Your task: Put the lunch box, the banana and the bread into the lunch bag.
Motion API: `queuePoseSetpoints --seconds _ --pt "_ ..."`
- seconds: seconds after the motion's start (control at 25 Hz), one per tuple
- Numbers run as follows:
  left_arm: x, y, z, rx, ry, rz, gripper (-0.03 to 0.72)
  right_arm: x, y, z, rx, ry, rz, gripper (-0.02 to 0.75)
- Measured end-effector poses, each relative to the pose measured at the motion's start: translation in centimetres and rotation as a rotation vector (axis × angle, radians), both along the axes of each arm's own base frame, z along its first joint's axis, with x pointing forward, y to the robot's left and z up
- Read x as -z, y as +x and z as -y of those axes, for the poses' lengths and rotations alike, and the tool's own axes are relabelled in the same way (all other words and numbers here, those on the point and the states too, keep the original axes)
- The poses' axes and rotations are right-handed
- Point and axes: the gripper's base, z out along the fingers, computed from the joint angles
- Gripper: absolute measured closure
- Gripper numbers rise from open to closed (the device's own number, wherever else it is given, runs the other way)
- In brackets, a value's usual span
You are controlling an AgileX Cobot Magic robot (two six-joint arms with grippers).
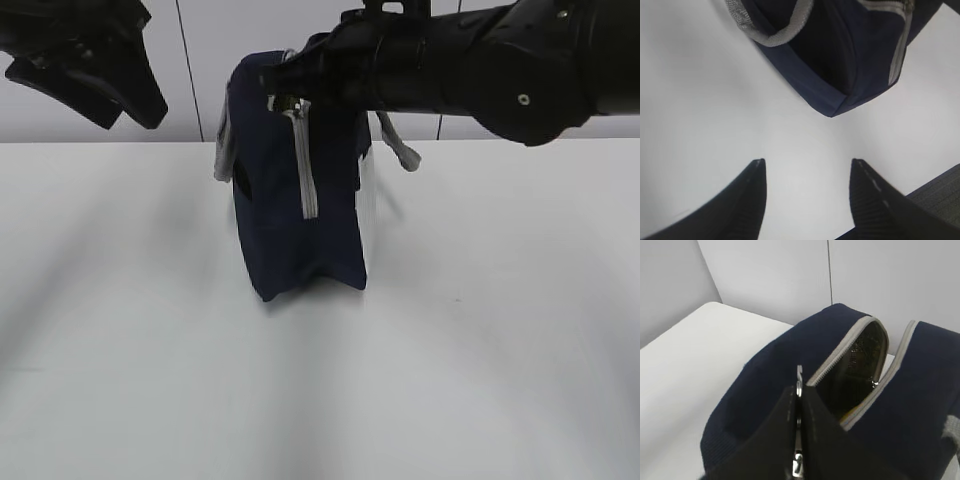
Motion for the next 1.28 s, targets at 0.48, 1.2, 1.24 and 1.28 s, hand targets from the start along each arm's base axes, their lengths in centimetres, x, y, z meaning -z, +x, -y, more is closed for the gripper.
queuePoseSetpoints --seconds 0.48,1.2,1.24,1.28 --pt "2.8 2.2 2.2 0.082 -0.115 -0.034 0.284 -1.7 0.5 -0.1 0.047 0.064 -0.036 0.739" --pt "6.9 5.3 5.1 0.109 -0.163 0.056 0.638 -1.9 0.5 -0.1 0.062 0.123 -0.057 0.739" --pt "6.9 5.2 5.1 0.13 -0.151 0.06 0.665 -1.9 0.5 -0.1 0.063 0.125 -0.059 0.739" --pt "6.9 5.2 5.0 0.15 -0.138 0.065 0.68 -1.9 0.5 -0.1 0.064 0.127 -0.06 0.739"
